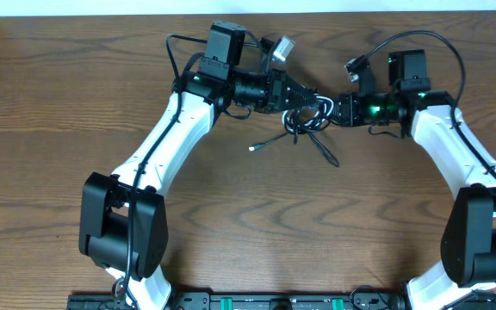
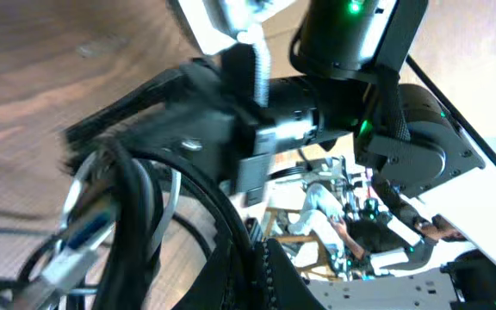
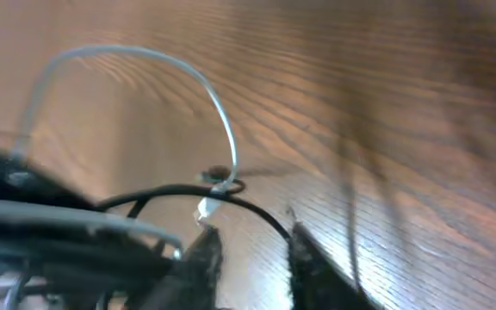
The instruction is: Untangle cables
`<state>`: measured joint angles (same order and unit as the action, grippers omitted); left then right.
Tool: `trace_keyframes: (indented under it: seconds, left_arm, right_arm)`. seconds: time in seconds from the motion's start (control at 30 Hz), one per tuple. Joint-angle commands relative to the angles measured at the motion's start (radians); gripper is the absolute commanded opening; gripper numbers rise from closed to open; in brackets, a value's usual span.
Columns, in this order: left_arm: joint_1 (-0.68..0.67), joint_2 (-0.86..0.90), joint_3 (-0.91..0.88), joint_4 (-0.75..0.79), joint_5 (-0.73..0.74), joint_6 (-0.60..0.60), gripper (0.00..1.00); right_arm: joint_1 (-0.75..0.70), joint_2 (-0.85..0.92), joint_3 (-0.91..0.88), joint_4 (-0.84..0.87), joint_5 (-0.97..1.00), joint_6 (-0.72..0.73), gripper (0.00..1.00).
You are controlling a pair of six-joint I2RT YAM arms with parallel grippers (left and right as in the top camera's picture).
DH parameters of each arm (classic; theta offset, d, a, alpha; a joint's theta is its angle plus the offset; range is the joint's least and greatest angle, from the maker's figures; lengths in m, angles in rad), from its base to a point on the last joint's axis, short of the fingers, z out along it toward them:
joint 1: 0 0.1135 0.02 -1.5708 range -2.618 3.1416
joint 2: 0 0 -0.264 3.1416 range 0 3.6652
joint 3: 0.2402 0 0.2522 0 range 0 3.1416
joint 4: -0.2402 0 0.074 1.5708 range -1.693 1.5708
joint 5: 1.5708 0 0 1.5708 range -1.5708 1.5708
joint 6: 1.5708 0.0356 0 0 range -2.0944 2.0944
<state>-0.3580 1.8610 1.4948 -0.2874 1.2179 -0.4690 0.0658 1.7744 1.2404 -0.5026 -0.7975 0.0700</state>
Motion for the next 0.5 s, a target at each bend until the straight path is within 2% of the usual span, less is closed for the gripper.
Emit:
trace_keyframes:
  seconds: [0.0,0.07,0.13,0.3,0.47]
  left_arm:
    - [0.016,-0.010,0.023,0.000,-0.025,-0.002,0.08]
    - [0.016,-0.010,0.023,-0.002,-0.026,-0.027,0.08]
    - [0.015,-0.010,0.023,-0.002,-0.025,-0.056,0.08]
    - [0.015,-0.010,0.023,-0.002,-0.021,-0.137,0.08]
    - [0.016,-0.010,0.023,0.006,0.048,-0.187,0.08]
  right_arm:
    - [-0.072,-0.030,0.014,0.006,-0.222,-0.029,0.43]
    - [-0.097,-0.054,0.016,0.014,-0.260,-0.055,0.54]
    - [-0.099,-0.068,0.016,0.013,-0.260,-0.089,0.62]
    - [-0.065,-0.068,0.016,-0.021,-0.263,-0.195,0.64]
    - [-0.016,-0.067,0.016,-0.031,-0.162,-0.229,0.58]
